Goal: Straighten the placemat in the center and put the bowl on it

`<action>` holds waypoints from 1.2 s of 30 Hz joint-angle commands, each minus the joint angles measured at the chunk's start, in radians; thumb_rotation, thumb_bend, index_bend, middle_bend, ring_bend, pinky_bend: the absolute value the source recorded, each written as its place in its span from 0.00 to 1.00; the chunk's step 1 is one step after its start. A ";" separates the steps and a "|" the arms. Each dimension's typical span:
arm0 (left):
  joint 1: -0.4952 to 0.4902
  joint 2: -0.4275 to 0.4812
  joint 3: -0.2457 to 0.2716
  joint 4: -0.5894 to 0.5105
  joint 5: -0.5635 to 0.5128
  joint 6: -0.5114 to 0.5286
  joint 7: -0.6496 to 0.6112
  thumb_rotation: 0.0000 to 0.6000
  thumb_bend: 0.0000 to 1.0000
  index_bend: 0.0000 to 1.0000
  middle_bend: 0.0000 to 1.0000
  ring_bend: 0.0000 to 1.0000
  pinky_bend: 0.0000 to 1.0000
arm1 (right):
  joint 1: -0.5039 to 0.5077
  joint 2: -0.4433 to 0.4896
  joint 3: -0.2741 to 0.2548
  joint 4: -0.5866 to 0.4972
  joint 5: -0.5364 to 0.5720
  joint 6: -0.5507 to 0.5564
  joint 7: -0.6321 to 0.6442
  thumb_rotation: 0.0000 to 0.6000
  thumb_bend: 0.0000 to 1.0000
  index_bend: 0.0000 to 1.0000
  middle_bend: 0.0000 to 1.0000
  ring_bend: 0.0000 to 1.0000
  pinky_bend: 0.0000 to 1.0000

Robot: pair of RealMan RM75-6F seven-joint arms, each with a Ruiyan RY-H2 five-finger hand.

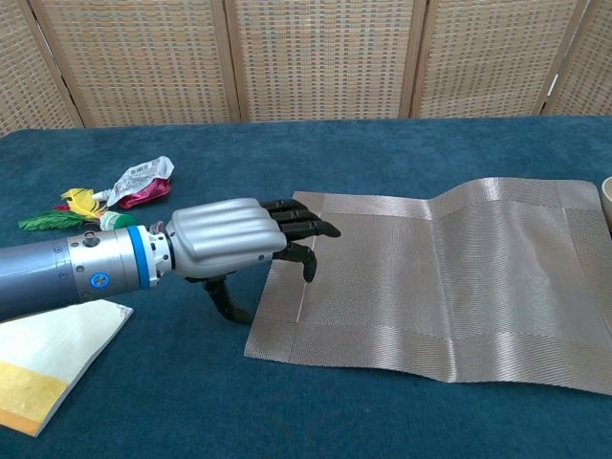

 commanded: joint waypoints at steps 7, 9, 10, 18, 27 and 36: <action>-0.027 -0.024 0.011 0.003 -0.011 -0.018 0.028 1.00 0.00 0.32 0.00 0.00 0.00 | -0.005 0.002 0.007 -0.004 -0.009 0.003 0.004 1.00 0.00 0.04 0.00 0.00 0.00; -0.031 -0.029 0.013 0.001 -0.015 -0.020 0.033 1.00 0.01 0.32 0.00 0.00 0.00 | -0.007 0.005 0.009 -0.007 -0.011 0.005 0.006 1.00 0.00 0.05 0.00 0.00 0.00; -0.033 -0.029 0.014 -0.002 -0.017 -0.021 0.032 1.00 0.04 0.32 0.00 0.00 0.00 | -0.008 0.006 0.010 -0.008 -0.012 0.007 0.007 1.00 0.00 0.05 0.00 0.00 0.00; -0.038 -0.028 0.023 -0.007 -0.034 -0.024 0.047 1.00 0.25 0.32 0.00 0.00 0.00 | -0.013 0.011 0.014 -0.012 -0.020 0.008 0.014 1.00 0.00 0.05 0.00 0.00 0.00; -0.043 -0.045 0.029 0.005 -0.050 -0.029 0.049 1.00 0.39 0.32 0.00 0.00 0.00 | -0.017 0.016 0.018 -0.016 -0.029 0.013 0.018 1.00 0.00 0.06 0.00 0.00 0.00; -0.047 -0.062 0.033 0.015 -0.062 -0.034 0.045 1.00 0.42 0.35 0.00 0.00 0.00 | -0.020 0.019 0.021 -0.021 -0.037 0.016 0.022 1.00 0.00 0.06 0.00 0.00 0.00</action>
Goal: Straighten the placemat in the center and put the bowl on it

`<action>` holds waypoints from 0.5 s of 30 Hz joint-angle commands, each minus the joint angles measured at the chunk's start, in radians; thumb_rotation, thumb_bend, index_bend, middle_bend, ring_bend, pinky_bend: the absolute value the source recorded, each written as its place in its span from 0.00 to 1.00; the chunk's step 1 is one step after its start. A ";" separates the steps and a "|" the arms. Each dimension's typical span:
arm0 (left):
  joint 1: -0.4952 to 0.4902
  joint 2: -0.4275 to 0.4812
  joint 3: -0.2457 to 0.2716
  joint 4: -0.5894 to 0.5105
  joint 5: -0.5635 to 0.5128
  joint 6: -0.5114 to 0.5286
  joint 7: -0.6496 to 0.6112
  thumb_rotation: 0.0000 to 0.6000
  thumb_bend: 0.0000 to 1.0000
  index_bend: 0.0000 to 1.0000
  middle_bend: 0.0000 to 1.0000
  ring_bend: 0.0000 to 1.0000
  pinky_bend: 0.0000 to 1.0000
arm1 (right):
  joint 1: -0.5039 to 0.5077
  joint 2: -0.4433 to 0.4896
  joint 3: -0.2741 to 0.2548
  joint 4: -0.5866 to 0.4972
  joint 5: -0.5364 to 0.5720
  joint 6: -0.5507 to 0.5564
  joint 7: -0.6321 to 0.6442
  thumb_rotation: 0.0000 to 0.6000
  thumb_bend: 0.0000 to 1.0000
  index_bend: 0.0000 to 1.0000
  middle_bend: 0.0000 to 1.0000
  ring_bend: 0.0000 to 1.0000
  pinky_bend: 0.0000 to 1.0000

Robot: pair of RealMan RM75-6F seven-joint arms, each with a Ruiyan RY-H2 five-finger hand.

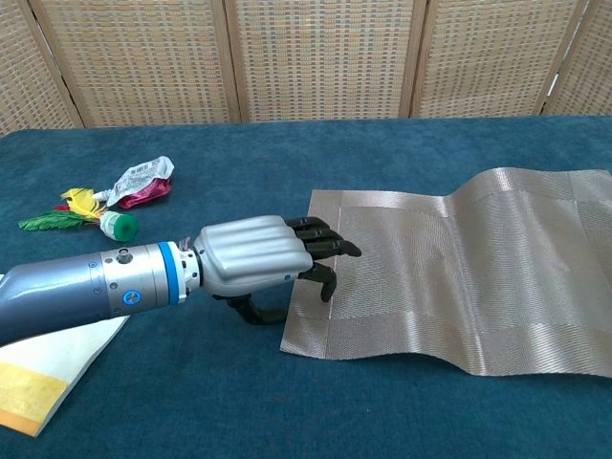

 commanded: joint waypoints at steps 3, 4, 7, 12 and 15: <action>0.001 -0.006 0.004 0.005 -0.005 -0.003 -0.003 1.00 0.42 0.35 0.00 0.00 0.00 | -0.001 0.001 0.001 -0.001 -0.002 0.000 0.003 1.00 0.00 0.06 0.00 0.00 0.00; 0.001 -0.008 0.005 0.007 -0.007 -0.003 -0.004 1.00 0.42 0.35 0.00 0.00 0.00 | -0.001 0.002 0.001 -0.001 -0.002 -0.001 0.004 1.00 0.00 0.06 0.00 0.00 0.00; 0.001 -0.012 0.005 0.013 -0.012 -0.005 -0.005 1.00 0.46 0.35 0.00 0.00 0.00 | -0.002 0.002 0.002 -0.001 -0.004 -0.001 0.005 1.00 0.00 0.06 0.00 0.00 0.00; 0.002 -0.019 0.007 0.020 -0.019 -0.009 -0.011 1.00 0.49 0.36 0.00 0.00 0.00 | -0.003 0.004 0.003 -0.003 -0.008 0.002 0.007 1.00 0.00 0.06 0.00 0.00 0.00; 0.001 -0.024 0.009 0.024 -0.021 -0.009 -0.014 1.00 0.49 0.36 0.00 0.00 0.00 | -0.004 0.005 0.003 -0.004 -0.010 0.002 0.009 1.00 0.00 0.06 0.00 0.00 0.00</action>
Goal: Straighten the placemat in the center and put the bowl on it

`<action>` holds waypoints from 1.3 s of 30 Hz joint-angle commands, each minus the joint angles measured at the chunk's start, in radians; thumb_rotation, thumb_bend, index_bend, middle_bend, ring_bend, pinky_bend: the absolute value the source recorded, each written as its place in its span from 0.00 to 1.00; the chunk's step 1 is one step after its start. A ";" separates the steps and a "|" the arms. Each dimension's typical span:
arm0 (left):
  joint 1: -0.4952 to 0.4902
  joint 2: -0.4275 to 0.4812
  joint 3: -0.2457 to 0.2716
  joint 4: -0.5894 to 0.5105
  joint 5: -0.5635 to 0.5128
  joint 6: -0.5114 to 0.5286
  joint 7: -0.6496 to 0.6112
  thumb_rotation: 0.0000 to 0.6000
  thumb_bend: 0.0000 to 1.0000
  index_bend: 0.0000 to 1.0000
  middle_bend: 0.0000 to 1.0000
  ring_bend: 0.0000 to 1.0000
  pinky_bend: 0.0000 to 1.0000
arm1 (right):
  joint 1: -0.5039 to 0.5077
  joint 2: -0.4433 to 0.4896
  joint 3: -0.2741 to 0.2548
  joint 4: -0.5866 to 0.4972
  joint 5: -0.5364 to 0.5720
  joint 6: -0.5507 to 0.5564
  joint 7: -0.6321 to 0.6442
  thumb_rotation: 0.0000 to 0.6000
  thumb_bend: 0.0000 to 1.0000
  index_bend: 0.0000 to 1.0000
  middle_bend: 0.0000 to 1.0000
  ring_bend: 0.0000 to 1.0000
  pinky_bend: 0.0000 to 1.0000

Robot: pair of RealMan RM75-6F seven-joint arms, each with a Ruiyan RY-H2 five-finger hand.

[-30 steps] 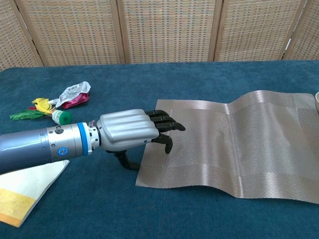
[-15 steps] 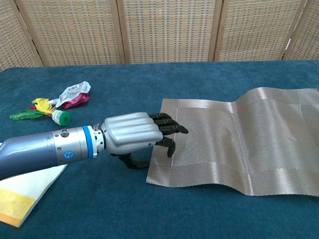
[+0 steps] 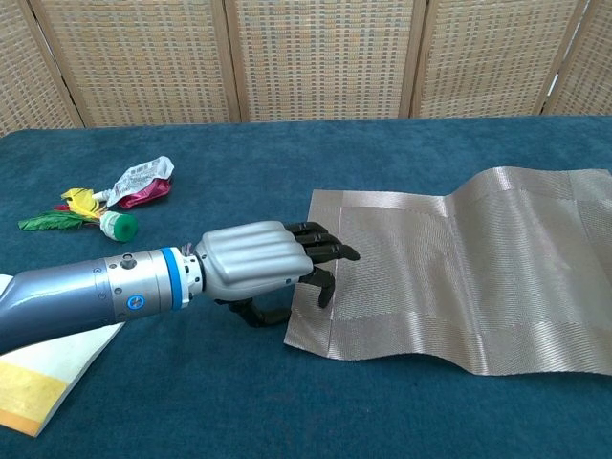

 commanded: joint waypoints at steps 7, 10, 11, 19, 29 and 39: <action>-0.003 -0.012 -0.001 0.007 -0.007 0.001 -0.010 1.00 0.53 0.39 0.00 0.00 0.00 | -0.001 0.003 0.000 -0.004 -0.005 0.000 0.005 1.00 0.00 0.07 0.00 0.00 0.00; -0.004 -0.017 -0.001 0.007 -0.010 0.000 -0.014 1.00 0.53 0.40 0.00 0.00 0.00 | -0.001 0.004 0.001 -0.004 -0.005 0.000 0.007 1.00 0.00 0.07 0.00 0.00 0.00; -0.005 -0.018 -0.002 0.005 -0.010 0.000 -0.017 1.00 0.53 0.41 0.00 0.00 0.00 | -0.002 0.004 0.002 -0.004 -0.005 0.001 0.008 1.00 0.00 0.07 0.00 0.00 0.00; -0.005 -0.019 0.002 -0.001 -0.008 0.014 -0.021 1.00 0.53 0.50 0.00 0.00 0.00 | -0.002 0.007 0.003 -0.005 -0.007 -0.001 0.016 1.00 0.00 0.07 0.00 0.00 0.00; -0.003 -0.025 -0.002 -0.003 -0.014 0.023 -0.027 1.00 0.53 0.68 0.00 0.00 0.00 | -0.003 0.009 0.002 -0.009 -0.013 0.001 0.022 1.00 0.00 0.08 0.00 0.00 0.00; 0.005 -0.027 -0.014 -0.005 -0.023 0.051 -0.024 1.00 0.53 0.79 0.00 0.00 0.00 | -0.005 0.009 0.002 -0.011 -0.020 0.005 0.022 1.00 0.00 0.08 0.00 0.00 0.00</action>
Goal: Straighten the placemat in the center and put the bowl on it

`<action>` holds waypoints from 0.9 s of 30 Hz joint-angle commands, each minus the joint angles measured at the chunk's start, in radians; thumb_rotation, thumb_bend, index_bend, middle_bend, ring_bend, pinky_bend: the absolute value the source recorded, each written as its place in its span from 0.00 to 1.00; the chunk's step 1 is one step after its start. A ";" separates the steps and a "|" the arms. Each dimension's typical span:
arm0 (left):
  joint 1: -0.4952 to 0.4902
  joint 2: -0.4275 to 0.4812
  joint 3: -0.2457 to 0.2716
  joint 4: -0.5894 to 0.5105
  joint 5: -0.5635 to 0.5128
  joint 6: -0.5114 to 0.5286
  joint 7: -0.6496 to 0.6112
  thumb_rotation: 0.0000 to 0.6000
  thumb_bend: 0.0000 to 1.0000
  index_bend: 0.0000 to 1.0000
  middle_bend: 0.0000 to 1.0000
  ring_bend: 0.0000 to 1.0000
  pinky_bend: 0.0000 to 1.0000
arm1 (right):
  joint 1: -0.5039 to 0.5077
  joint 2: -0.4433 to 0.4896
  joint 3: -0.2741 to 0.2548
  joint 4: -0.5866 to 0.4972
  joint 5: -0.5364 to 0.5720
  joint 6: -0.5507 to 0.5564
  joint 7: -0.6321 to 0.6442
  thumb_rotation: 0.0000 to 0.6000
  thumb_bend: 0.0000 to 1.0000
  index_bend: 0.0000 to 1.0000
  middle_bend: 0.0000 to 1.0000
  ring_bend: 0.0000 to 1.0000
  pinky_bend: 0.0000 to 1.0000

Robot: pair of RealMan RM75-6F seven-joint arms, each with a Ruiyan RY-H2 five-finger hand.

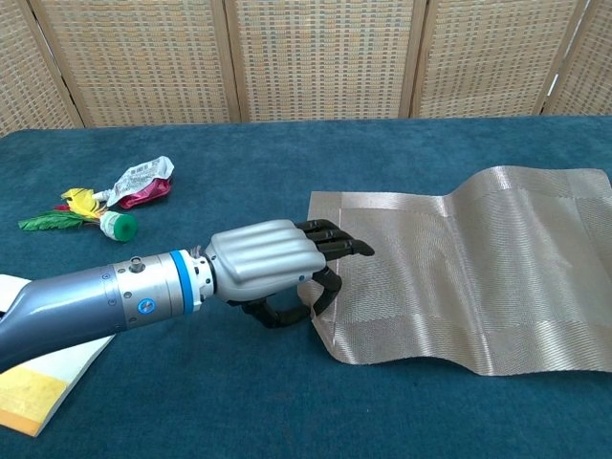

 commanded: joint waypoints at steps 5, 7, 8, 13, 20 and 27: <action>0.009 0.020 -0.023 -0.016 -0.011 0.040 0.020 1.00 0.53 0.80 0.00 0.00 0.00 | -0.001 0.000 -0.002 -0.003 -0.005 0.002 -0.003 1.00 0.00 0.08 0.00 0.00 0.00; 0.013 0.038 -0.023 -0.033 -0.011 0.049 0.022 1.00 0.53 0.80 0.00 0.00 0.00 | -0.001 0.000 -0.002 -0.004 -0.007 0.004 -0.005 1.00 0.00 0.08 0.00 0.00 0.00; 0.015 0.047 -0.020 -0.039 -0.008 0.052 0.026 1.00 0.53 0.80 0.00 0.00 0.00 | -0.002 0.001 -0.001 -0.005 -0.007 0.005 -0.005 1.00 0.00 0.08 0.00 0.00 0.00; 0.049 0.115 0.009 -0.114 0.000 0.080 0.063 1.00 0.53 0.81 0.00 0.00 0.00 | -0.004 0.005 0.000 -0.010 -0.011 0.012 -0.005 1.00 0.00 0.09 0.00 0.00 0.00; 0.108 0.240 0.026 -0.271 -0.011 0.122 0.181 1.00 0.53 0.81 0.00 0.00 0.00 | -0.006 0.008 -0.002 -0.016 -0.021 0.019 -0.005 1.00 0.00 0.09 0.00 0.00 0.00; 0.151 0.344 0.047 -0.405 -0.032 0.121 0.259 1.00 0.53 0.81 0.00 0.00 0.00 | -0.007 0.008 -0.001 -0.017 -0.022 0.020 -0.007 1.00 0.00 0.09 0.00 0.00 0.00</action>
